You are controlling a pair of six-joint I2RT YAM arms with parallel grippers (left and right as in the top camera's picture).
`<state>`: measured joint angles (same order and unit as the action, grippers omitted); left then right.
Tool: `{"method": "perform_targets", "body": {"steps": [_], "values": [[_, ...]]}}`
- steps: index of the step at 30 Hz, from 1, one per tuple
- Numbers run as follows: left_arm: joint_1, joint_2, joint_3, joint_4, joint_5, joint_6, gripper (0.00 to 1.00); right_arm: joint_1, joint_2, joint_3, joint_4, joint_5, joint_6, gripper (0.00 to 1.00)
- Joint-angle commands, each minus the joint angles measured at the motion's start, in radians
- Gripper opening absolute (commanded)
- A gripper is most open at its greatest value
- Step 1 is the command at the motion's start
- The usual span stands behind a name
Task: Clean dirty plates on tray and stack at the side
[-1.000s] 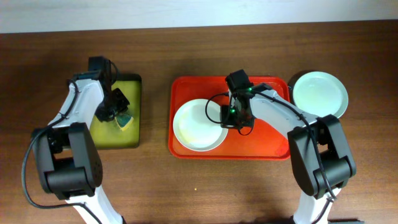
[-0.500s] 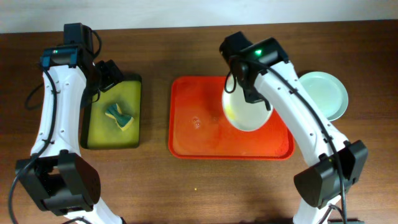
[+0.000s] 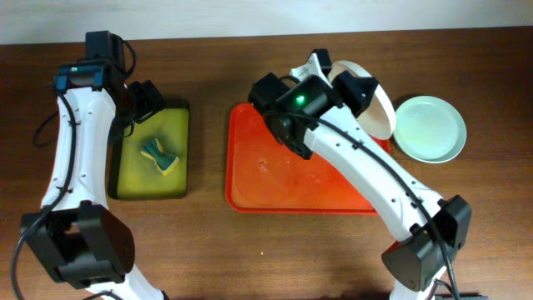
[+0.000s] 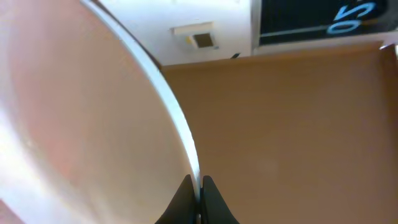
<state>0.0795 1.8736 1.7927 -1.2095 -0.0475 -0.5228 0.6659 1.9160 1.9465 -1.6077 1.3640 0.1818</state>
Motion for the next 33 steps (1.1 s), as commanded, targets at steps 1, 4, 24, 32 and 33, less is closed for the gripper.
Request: {"method": "perform_targets", "body": {"steps": [1, 4, 24, 32, 33], "values": [[0.000, 0.000, 0.007, -0.001, 0.007, 0.001, 0.99, -0.006, -0.009, -0.015, 0.103, -0.171, -0.003, 0.04], [0.000, 0.000, 0.007, -0.001, 0.007, 0.001, 0.99, -0.072, 0.024, -0.178, 0.184, -0.219, -0.002, 0.04], [0.000, 0.000, 0.007, -0.001, 0.007, 0.001, 0.99, -1.254, 0.003, -0.374, 0.658, -1.600, -0.095, 0.04], [0.000, 0.000, 0.007, -0.001, 0.007, 0.001, 0.99, -1.242, -0.006, -0.557, 0.881, -1.600, -0.089, 0.99], [0.000, 0.000, 0.007, -0.001, 0.007, 0.001, 0.99, -1.242, -0.026, -0.541, 0.856, -1.600, -0.088, 0.99]]}}
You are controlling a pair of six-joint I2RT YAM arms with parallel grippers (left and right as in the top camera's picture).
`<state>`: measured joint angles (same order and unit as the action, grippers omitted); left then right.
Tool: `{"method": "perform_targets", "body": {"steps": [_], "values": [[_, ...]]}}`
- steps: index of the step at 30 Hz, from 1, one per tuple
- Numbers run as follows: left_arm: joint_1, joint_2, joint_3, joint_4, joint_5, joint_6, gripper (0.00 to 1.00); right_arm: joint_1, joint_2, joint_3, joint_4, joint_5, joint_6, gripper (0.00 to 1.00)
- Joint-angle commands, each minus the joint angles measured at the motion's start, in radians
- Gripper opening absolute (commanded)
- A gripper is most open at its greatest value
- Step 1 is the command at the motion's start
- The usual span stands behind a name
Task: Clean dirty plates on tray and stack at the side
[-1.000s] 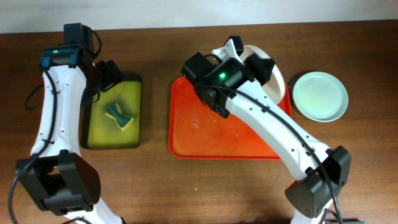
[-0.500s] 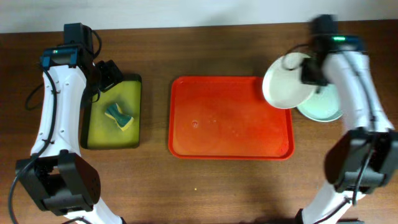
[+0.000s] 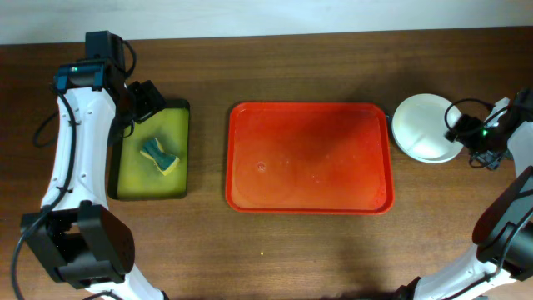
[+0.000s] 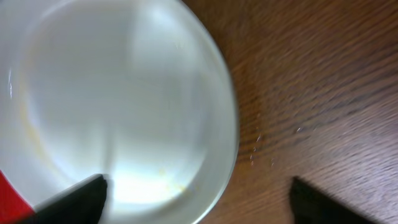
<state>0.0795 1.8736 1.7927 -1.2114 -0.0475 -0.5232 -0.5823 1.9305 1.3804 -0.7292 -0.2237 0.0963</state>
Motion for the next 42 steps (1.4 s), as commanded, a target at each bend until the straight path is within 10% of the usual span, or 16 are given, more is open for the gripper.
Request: {"method": "perform_targets", "body": {"steps": [1, 10, 15, 25, 33, 42], "values": [[0.000, 0.000, 0.007, 0.001, 0.007, 0.002, 0.99, 0.006, -0.085, 0.041, -0.051, -0.006, 0.019, 0.99], [0.000, 0.000, 0.007, 0.001, 0.007, 0.002, 0.99, 0.142, -0.788, 0.023, -0.455, -0.020, 0.081, 0.99], [0.000, 0.000, 0.007, 0.001, 0.007, 0.002, 0.99, 0.198, -0.874, 0.023, -0.681, -0.031, 0.080, 0.99], [0.000, 0.000, 0.007, 0.001, 0.007, 0.002, 0.99, 0.198, -0.726, 0.023, -0.678, -0.027, 0.080, 0.99], [0.000, 0.000, 0.007, 0.002, 0.007, 0.002, 0.99, 0.664, -1.198, -0.115, -0.483, 0.200, 0.080, 0.99], [0.000, 0.000, 0.007, 0.002, 0.007, 0.002, 0.99, 0.680, -1.609, -0.615, -0.200, 0.213, 0.080, 0.99]]}}
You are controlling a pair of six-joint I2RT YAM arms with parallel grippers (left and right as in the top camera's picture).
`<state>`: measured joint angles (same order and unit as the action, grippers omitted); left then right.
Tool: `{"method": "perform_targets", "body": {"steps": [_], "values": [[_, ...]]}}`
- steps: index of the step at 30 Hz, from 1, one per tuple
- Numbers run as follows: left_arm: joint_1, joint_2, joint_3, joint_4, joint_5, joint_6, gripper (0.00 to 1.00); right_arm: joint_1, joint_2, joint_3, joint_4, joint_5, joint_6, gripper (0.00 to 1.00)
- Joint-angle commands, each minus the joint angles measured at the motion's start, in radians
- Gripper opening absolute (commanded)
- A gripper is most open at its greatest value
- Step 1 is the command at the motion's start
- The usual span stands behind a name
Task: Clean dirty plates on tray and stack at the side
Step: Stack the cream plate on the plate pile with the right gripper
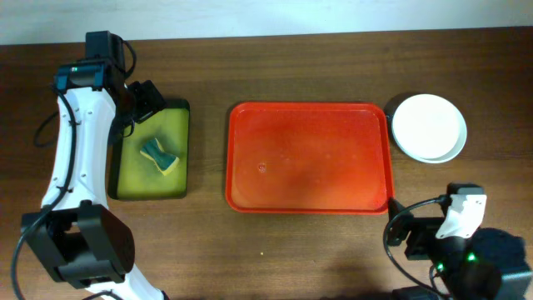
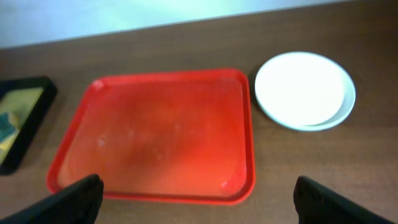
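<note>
The red tray [image 1: 308, 158] [image 2: 161, 137] lies bare in the middle of the table. To its right a white plate [image 1: 427, 123] [image 2: 300, 87] rests on a pale green plate [image 1: 456, 147] [image 2: 348, 106], whose rim shows beneath it. My right gripper [image 1: 406, 227] [image 2: 198, 188] hangs open and empty near the table's front edge, pulled back from tray and plates. My left gripper [image 1: 146, 100] sits at the far end of the yellow-green tray [image 1: 125, 167]; its jaws cannot be made out from above.
A blue and yellow sponge [image 1: 160, 156] lies in the yellow-green tray, left of the red tray. That tray's black rim [image 2: 28, 118] shows at the left edge of the right wrist view. Brown tabletop surrounds everything.
My right gripper was open close over the white plate at the right side. Now it is drawn back toward the table's front right. The stacked plates and the left arm have not moved.
First my right gripper was shut on the rim of the white plate, held tilted over the tray's far right corner, with the green plate alone at the side. Then the white plate lay on the green one, gripper open. Now the arm is withdrawn.
</note>
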<state>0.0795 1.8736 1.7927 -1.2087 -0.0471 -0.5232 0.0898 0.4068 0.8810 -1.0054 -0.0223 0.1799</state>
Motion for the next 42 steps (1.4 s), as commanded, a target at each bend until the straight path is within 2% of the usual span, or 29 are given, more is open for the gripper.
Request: {"method": "perform_targets", "body": {"steps": [1, 4, 8, 15, 22, 26, 28, 42], "values": [[0.000, 0.000, 0.007, -0.001, 0.006, 0.002, 0.99, 0.008, -0.135, -0.190, 0.130, 0.008, -0.003, 0.99], [0.000, 0.000, 0.007, -0.001, 0.006, 0.002, 0.99, 0.006, -0.292, -0.433, 0.334, 0.000, 0.021, 0.99], [0.000, 0.000, 0.007, -0.001, 0.006, 0.002, 0.99, 0.006, -0.389, -0.597, 0.513, -0.003, 0.039, 0.99], [0.000, 0.000, 0.007, -0.001, 0.006, 0.002, 0.99, -0.060, -0.404, -0.707, 0.674, -0.029, 0.046, 0.99], [0.000, 0.000, 0.007, -0.001, 0.006, 0.002, 0.99, -0.078, -0.404, -0.874, 0.964, -0.029, 0.106, 0.99], [0.000, 0.000, 0.007, -0.001, 0.006, 0.002, 0.99, -0.079, -0.404, -0.875, 0.966, 0.026, 0.109, 0.99], [0.000, 0.000, 0.007, -0.001, 0.006, 0.002, 0.99, -0.089, -0.404, -0.875, 0.924, 0.022, 0.109, 0.99], [0.000, 0.000, 0.007, -0.001, 0.006, 0.002, 0.99, -0.091, -0.404, -0.875, 0.926, 0.020, 0.098, 0.99]]}}
